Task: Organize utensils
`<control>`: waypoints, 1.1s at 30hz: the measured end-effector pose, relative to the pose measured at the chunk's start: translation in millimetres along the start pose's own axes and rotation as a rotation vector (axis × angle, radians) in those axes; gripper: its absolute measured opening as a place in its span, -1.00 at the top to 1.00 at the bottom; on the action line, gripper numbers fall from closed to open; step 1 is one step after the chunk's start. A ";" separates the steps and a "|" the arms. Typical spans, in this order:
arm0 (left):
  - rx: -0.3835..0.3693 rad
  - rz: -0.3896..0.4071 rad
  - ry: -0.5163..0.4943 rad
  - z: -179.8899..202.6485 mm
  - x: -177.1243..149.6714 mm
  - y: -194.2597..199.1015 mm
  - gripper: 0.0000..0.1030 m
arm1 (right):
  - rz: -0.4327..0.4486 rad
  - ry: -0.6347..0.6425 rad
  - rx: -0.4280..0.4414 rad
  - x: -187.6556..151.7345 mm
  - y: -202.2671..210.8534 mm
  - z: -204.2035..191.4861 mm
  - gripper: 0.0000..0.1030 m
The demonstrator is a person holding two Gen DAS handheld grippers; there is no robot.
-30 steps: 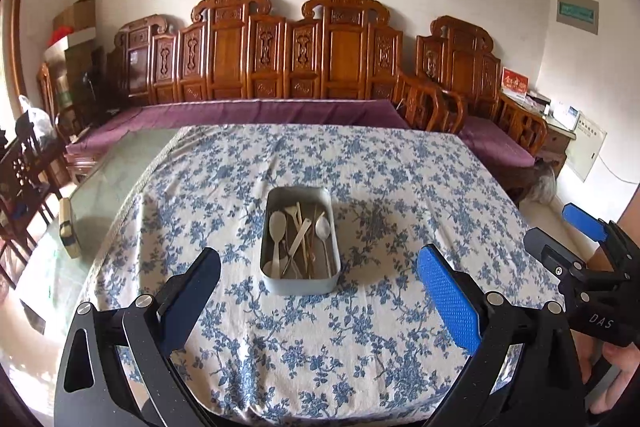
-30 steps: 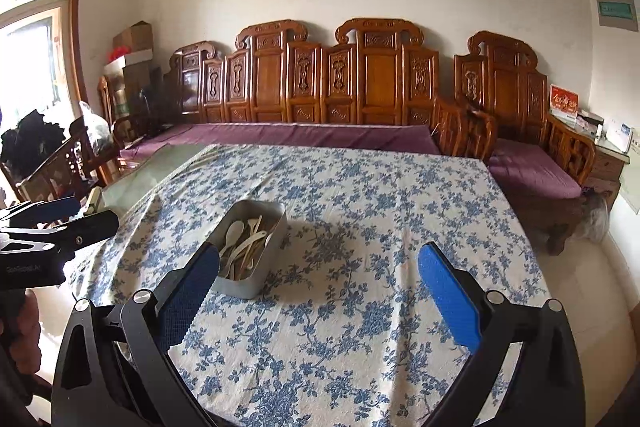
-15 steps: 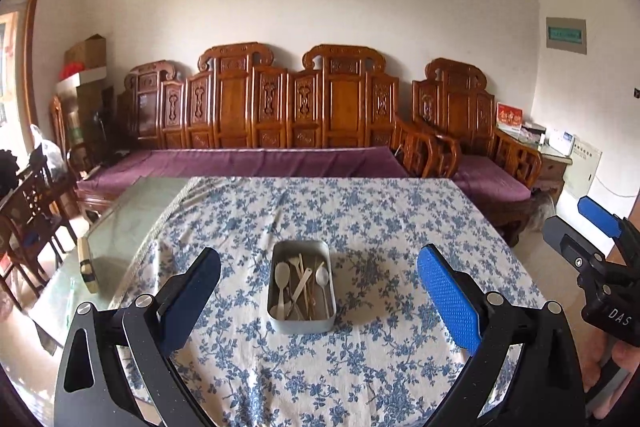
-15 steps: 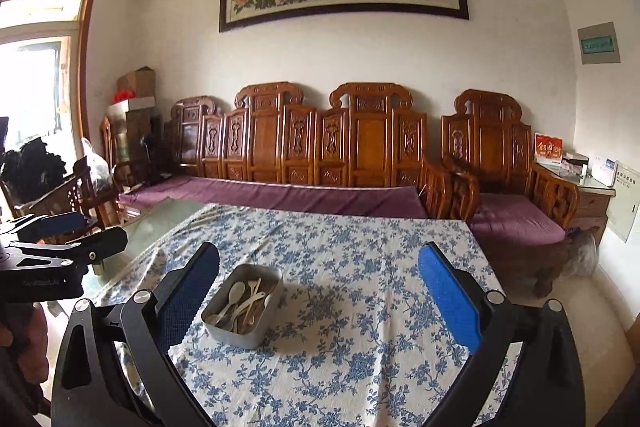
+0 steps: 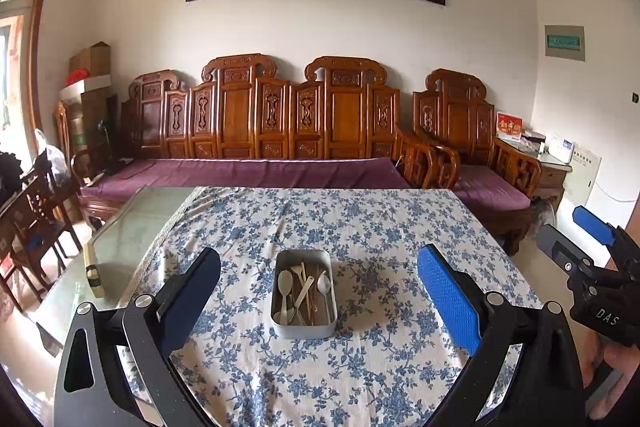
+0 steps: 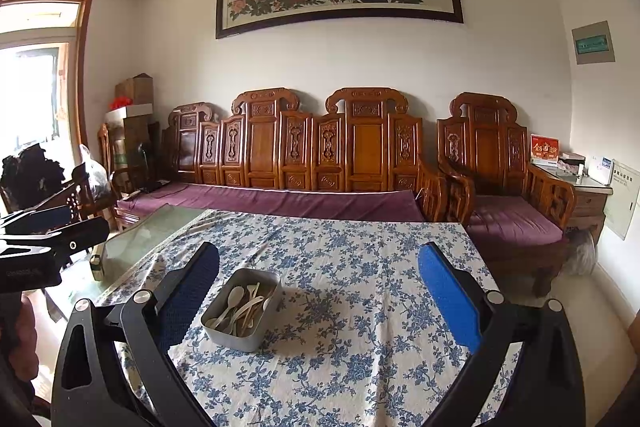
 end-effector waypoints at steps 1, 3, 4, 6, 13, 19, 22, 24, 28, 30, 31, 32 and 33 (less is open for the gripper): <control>0.000 -0.001 -0.002 0.8 -0.2 0.0 -0.85 | -0.002 -0.001 0.000 -0.7 -0.6 0.2 -0.95; 0.004 -0.001 -0.005 1.3 -0.9 0.1 -0.85 | -0.004 -0.001 -0.002 -1.8 -1.4 0.6 -0.95; 0.006 -0.001 -0.005 1.5 -1.2 -0.1 -0.85 | -0.004 -0.003 -0.003 -2.0 -2.8 1.1 -0.95; 0.006 -0.002 -0.007 2.8 -1.5 -0.2 -0.85 | -0.007 -0.006 -0.003 -2.7 -3.9 1.9 -0.95; 0.009 -0.001 -0.005 3.8 -1.3 -0.6 -0.85 | -0.013 -0.007 -0.002 -4.5 -6.5 2.9 -0.95; 0.010 0.000 -0.005 3.2 -1.4 -1.3 -0.85 | -0.014 -0.007 0.000 -5.3 -7.9 2.5 -0.95; 0.015 0.001 -0.008 2.9 -2.7 -1.7 -0.85 | -0.015 -0.006 0.001 -5.6 -8.1 2.1 -0.95; 0.014 -0.001 -0.007 3.2 -3.8 -2.2 -0.85 | -0.016 -0.007 0.003 -5.5 -8.1 2.1 -0.95; 0.013 -0.001 -0.005 3.1 -4.5 -3.2 -0.85 | -0.018 -0.007 0.004 -6.7 -9.0 1.8 -0.95; 0.012 -0.001 -0.004 3.2 -5.0 -3.5 -0.85 | -0.017 -0.007 0.003 -6.2 -9.5 2.1 -0.95; 0.013 -0.001 -0.004 3.5 -5.4 -3.5 -0.85 | -0.018 -0.008 0.004 -6.4 -9.7 2.0 -0.95; 0.013 -0.001 -0.004 3.4 -5.5 -3.5 -0.85 | -0.018 -0.009 0.005 -7.2 -10.1 1.9 -0.95; 0.013 -0.001 -0.004 3.4 -5.5 -3.5 -0.85 | -0.019 -0.009 0.006 -8.0 -10.7 1.7 -0.95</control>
Point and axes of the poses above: each gripper's, at about its wrist camera, not at the fingertips, and y roughly against the way its jaws point, z to its right, x to its top, the point moved 9 cm from there along -y, roughly the way its jaws point, and after that the axes turned 14 degrees about -z, right-handed, at the moved point
